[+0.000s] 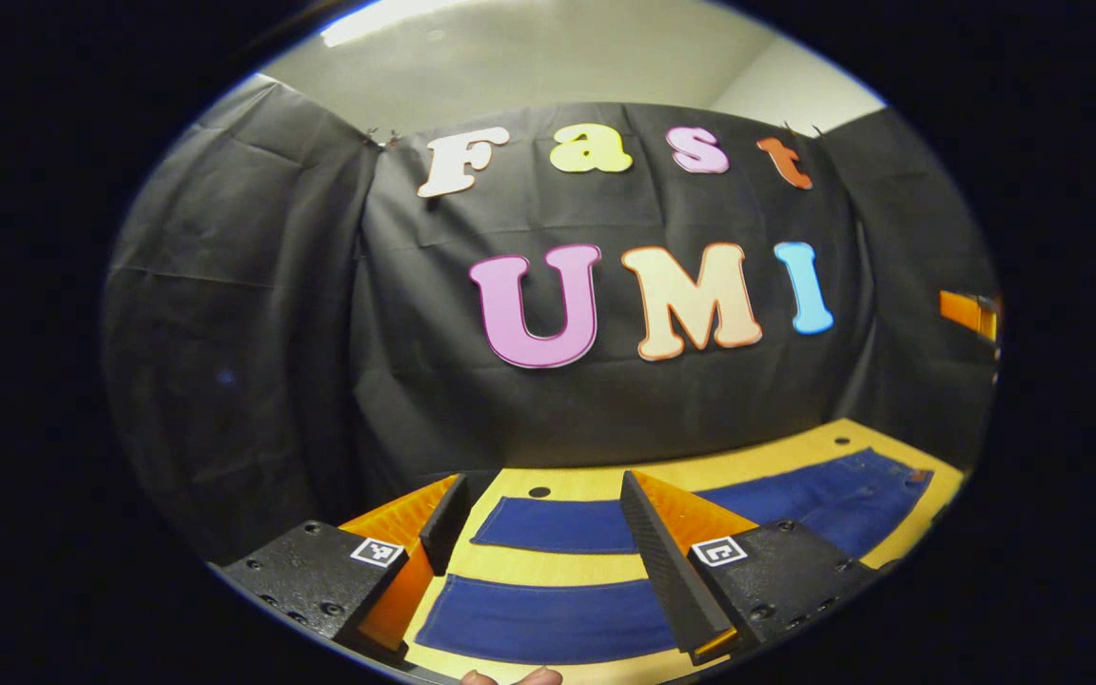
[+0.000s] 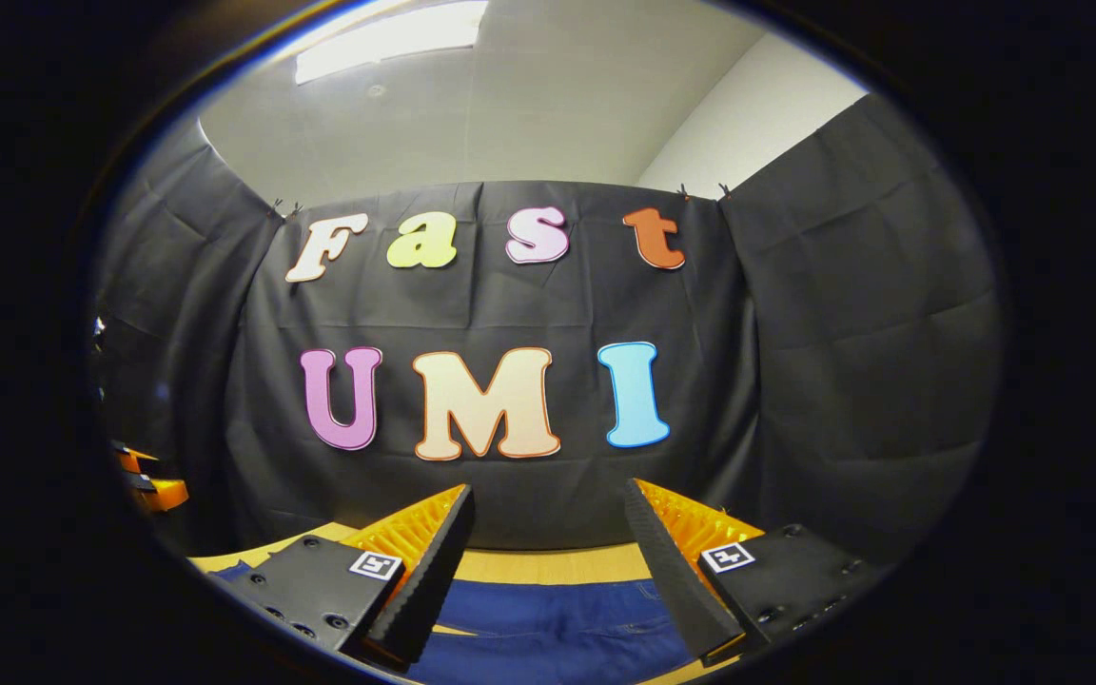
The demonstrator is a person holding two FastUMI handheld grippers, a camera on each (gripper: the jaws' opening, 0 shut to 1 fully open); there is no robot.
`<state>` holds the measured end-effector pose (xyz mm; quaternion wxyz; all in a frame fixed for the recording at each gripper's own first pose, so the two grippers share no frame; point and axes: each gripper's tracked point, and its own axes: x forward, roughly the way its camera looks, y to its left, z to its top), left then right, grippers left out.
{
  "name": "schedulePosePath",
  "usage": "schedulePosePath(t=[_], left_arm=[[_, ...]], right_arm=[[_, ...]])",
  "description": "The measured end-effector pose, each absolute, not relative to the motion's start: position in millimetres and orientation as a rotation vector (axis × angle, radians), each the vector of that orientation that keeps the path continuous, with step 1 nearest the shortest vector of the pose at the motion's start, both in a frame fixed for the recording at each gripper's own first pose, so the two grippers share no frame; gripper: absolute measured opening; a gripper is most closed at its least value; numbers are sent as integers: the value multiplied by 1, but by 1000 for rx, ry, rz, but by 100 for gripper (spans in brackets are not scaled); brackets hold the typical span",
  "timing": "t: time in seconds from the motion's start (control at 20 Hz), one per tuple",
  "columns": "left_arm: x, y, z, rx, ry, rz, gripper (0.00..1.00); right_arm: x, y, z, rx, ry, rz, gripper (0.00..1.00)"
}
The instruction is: Grasp the waist and the cuffs of the jeans and fold them to make the two legs overlap; first hold the waist and fold one-third of the jeans toward the cuffs, then hold the cuffs and fold the remaining one-third in the same direction to finish folding.
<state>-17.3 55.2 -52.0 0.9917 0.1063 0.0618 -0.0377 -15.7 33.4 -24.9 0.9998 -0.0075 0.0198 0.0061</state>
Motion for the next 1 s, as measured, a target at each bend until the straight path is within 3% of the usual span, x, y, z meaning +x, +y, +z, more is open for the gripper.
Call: schedulePosePath(t=[1.0], left_arm=[[-55, 159, -271, 958, 651, -452, 95]], right_arm=[[-42, 42, -79, -73, 150, -87, 100]])
